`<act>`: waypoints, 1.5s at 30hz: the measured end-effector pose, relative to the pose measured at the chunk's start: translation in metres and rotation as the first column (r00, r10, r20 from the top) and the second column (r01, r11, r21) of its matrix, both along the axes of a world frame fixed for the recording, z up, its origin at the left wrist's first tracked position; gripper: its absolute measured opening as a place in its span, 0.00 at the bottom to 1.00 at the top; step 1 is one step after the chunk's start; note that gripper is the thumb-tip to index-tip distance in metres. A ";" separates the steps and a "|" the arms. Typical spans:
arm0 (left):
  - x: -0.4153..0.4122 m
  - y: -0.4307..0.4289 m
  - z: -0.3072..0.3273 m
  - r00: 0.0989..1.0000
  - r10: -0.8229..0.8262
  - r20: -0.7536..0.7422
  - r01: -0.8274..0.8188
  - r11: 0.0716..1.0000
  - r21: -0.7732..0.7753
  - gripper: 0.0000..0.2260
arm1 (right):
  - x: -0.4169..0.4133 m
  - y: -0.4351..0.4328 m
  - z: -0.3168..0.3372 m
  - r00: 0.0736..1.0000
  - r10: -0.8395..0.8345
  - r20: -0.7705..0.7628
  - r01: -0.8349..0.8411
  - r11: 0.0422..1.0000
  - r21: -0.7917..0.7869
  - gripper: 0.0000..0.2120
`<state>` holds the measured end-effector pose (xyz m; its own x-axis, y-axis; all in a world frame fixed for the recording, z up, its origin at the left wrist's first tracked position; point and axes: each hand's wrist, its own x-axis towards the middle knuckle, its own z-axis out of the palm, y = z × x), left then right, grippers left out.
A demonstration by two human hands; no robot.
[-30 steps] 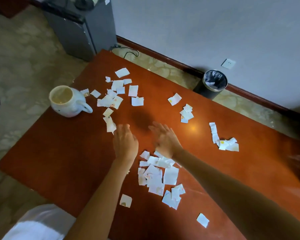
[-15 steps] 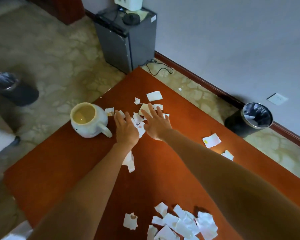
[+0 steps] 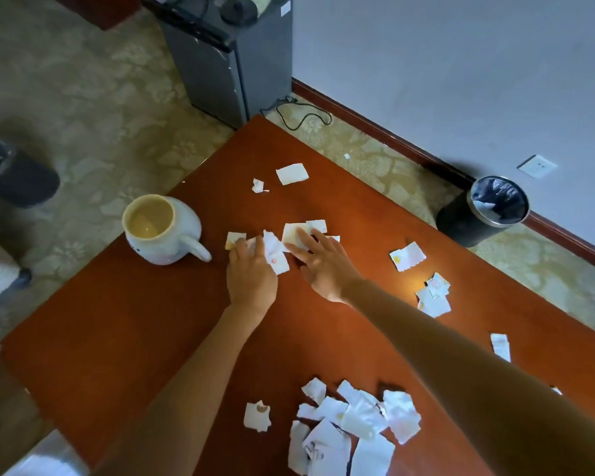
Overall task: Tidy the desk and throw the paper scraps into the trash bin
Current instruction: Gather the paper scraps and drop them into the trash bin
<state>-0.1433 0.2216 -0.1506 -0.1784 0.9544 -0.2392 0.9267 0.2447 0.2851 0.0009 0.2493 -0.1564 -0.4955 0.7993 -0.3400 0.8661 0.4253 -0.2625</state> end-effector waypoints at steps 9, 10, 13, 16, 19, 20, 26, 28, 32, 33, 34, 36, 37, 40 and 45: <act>0.045 -0.129 0.015 0.989 -0.138 0.060 0.144 0.983 -0.110 0.23 | 0.041 -0.121 -0.004 0.961 -0.118 -0.251 0.159 0.975 0.152 0.17; 0.048 -0.133 0.019 0.990 -0.122 0.076 0.130 0.986 -0.103 0.21 | 0.043 -0.129 -0.002 0.949 -0.138 -0.284 0.192 0.966 0.172 0.15; 0.047 -0.120 0.033 0.992 -0.042 0.117 0.045 0.999 -0.018 0.18 | 0.041 -0.128 0.012 0.909 -0.239 -0.343 0.318 0.928 0.196 0.15; 0.042 -0.075 0.046 0.990 0.001 0.144 -0.015 0.996 0.093 0.19 | 0.028 -0.096 0.034 0.893 -0.315 -0.323 0.372 0.918 0.135 0.19; 0.035 -0.019 0.050 0.990 0.018 0.142 -0.030 0.996 0.079 0.21 | 0.014 -0.049 0.046 0.919 -0.331 -0.215 0.336 0.942 -0.010 0.26; 0.032 0.000 0.050 0.989 0.014 0.147 -0.023 0.998 0.057 0.22 | 0.009 -0.032 0.047 0.927 -0.332 -0.177 0.331 0.943 -0.035 0.28; 0.008 0.076 0.027 0.989 -0.046 0.140 0.042 0.999 0.034 0.22 | -0.017 0.064 0.040 0.974 -0.228 0.008 0.228 0.971 -0.067 0.31; 0.002 0.084 0.014 0.990 -0.079 0.114 0.080 0.997 -0.002 0.22 | -0.021 0.086 0.034 0.981 -0.191 0.041 0.193 0.980 -0.051 0.31; -0.005 0.092 0.002 0.992 -0.114 0.051 0.110 0.991 0.072 0.20 | -0.024 0.106 0.022 0.985 -0.149 0.082 0.153 0.987 -0.056 0.29; -0.005 0.091 0.001 0.991 -0.132 0.029 0.129 0.987 0.091 0.20 | -0.024 0.105 0.020 0.987 -0.145 0.070 0.148 0.988 -0.050 0.28; -0.005 0.089 -0.001 0.988 -0.157 0.011 0.155 0.983 0.102 0.20 | -0.024 0.101 0.019 0.989 -0.143 0.050 0.145 0.988 -0.045 0.28; -0.003 0.076 -0.005 0.980 -0.201 -0.007 0.201 0.974 0.104 0.21 | -0.019 0.085 0.015 0.991 -0.130 0.015 0.131 0.991 -0.038 0.28; -0.001 0.067 -0.006 0.977 -0.211 -0.006 0.211 0.972 0.101 0.21 | -0.014 0.075 0.013 0.992 -0.125 0.004 0.125 0.992 -0.034 0.28; 0.006 0.029 -0.009 0.972 -0.234 0.019 0.231 0.968 0.097 0.22 | 0.004 0.034 0.008 0.992 -0.124 -0.012 0.124 0.992 0.001 0.27; 0.025 -0.061 -0.009 0.961 -0.252 0.110 0.247 0.967 0.056 0.22 | 0.023 -0.065 -0.001 0.976 -0.173 -0.131 0.186 0.977 0.102 0.22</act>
<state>-0.1184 0.1608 -0.1592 0.0931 0.9747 -0.2034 0.9170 -0.0044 0.3988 0.0244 0.1841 -0.1571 -0.3722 0.9087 -0.1889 0.8960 0.2987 -0.3285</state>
